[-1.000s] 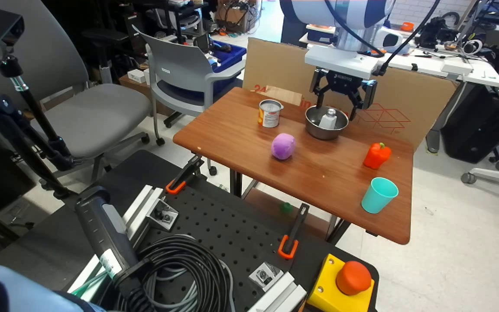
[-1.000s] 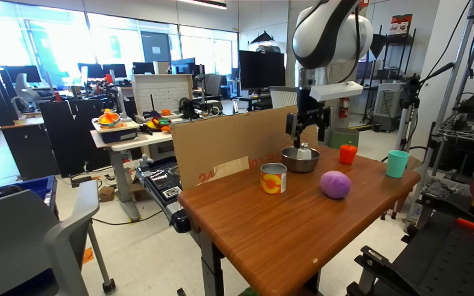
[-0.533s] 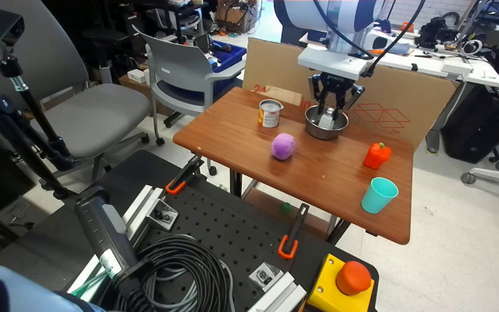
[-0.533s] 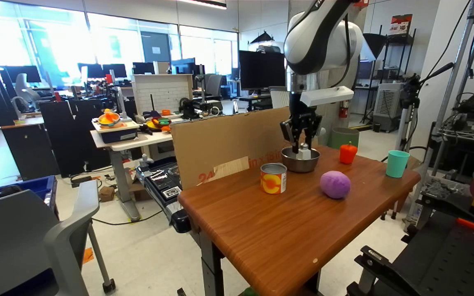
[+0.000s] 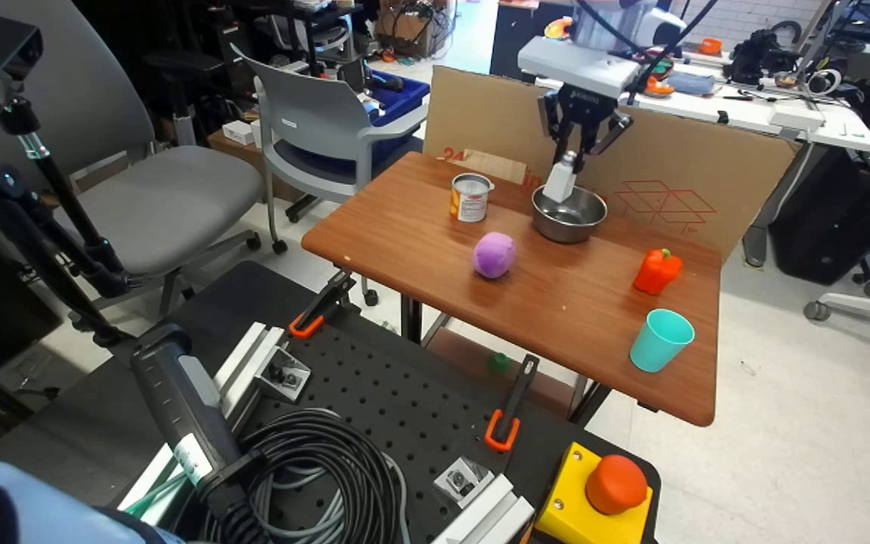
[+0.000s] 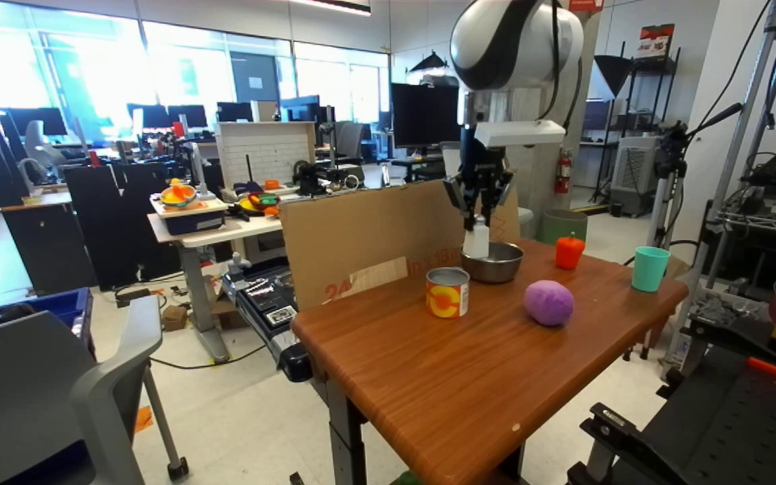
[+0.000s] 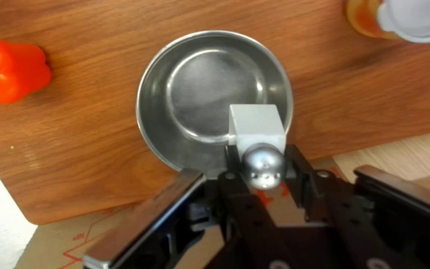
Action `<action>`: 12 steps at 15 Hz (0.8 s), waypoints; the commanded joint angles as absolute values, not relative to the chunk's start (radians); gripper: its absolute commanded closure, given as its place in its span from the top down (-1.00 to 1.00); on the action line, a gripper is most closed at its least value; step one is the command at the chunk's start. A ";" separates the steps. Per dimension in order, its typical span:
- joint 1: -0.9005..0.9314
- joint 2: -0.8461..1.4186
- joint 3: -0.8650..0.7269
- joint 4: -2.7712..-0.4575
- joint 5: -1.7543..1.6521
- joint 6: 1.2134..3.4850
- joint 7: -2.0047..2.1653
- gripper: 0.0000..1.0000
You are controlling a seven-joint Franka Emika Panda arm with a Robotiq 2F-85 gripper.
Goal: Take the cellar in the bowl and put it on the table
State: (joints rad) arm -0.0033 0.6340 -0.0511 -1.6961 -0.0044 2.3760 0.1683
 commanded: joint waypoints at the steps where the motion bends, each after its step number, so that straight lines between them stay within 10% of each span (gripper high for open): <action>1: -0.011 0.490 0.012 -1.727 0.084 2.289 0.141 -0.84; 12: 0.071 0.308 0.096 -1.985 0.160 2.223 0.086 -0.84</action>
State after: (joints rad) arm 0.0474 0.3466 0.0910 -1.8650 0.1619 2.1488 0.1130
